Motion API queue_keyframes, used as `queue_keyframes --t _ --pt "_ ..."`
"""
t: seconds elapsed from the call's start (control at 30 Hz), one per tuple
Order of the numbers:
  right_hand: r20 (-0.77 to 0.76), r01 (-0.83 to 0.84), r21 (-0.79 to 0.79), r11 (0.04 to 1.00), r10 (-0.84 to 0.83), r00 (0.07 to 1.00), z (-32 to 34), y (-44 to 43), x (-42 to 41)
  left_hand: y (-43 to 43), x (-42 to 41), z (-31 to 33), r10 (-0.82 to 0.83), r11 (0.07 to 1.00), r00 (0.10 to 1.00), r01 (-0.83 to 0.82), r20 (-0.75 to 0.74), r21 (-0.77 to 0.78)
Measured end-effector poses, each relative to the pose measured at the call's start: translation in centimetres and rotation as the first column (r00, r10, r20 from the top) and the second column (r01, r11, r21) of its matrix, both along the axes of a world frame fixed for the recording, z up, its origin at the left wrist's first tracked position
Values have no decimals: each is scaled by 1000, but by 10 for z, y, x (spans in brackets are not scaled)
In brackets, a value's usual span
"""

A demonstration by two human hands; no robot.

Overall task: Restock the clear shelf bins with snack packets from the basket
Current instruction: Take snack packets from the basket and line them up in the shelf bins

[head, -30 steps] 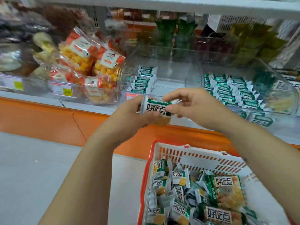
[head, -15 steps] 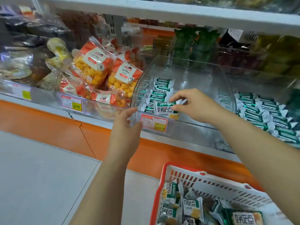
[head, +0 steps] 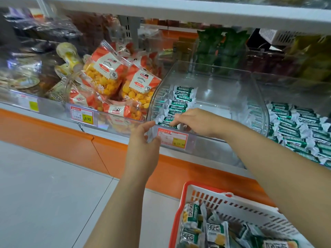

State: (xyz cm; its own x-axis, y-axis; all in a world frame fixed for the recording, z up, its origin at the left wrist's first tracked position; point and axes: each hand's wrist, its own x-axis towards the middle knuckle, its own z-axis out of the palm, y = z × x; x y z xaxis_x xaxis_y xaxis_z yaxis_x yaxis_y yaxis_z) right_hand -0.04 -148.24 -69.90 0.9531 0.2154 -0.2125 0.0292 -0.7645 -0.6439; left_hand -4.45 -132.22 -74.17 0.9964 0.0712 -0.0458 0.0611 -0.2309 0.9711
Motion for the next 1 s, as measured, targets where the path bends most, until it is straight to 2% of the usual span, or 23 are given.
queue_keyframes --t 0.17,0.4,0.5,0.57,0.67,0.73,0.83,1.0 --pt "-137 19 79 997 -8 991 -5 7 -2 -4 -2 0 -4 1000 1000 4 -6 -30" --pt "-258 -4 -67 998 -13 966 -6 6 4 -2 -2 -2 -26 999 999 25 -20 -41" --pt "-272 -10 -32 999 1 962 -9 6 3 -2 -3 -2 -26 999 999 25 -23 -39" --pt "-230 0 -19 1000 -5 973 -10 5 3 -3 -2 -1 -28 999 999 27 -24 -43" --pt "-64 190 34 981 -188 980 -8 -3 3 -3 -2 -2 -36 998 999 35 -26 -46" --pt "-117 221 56 974 -213 970 -8 -7 1 -3 -3 -2 -41 998 999 40 -25 -39" --pt "-244 153 39 987 -139 960 -8 -1 -2 -4 -3 -2 -32 999 999 31 -18 -31" --pt "-294 120 65 991 -96 951 -7 3 3 -9 -2 -2 12 1000 1000 -13 -26 -28"
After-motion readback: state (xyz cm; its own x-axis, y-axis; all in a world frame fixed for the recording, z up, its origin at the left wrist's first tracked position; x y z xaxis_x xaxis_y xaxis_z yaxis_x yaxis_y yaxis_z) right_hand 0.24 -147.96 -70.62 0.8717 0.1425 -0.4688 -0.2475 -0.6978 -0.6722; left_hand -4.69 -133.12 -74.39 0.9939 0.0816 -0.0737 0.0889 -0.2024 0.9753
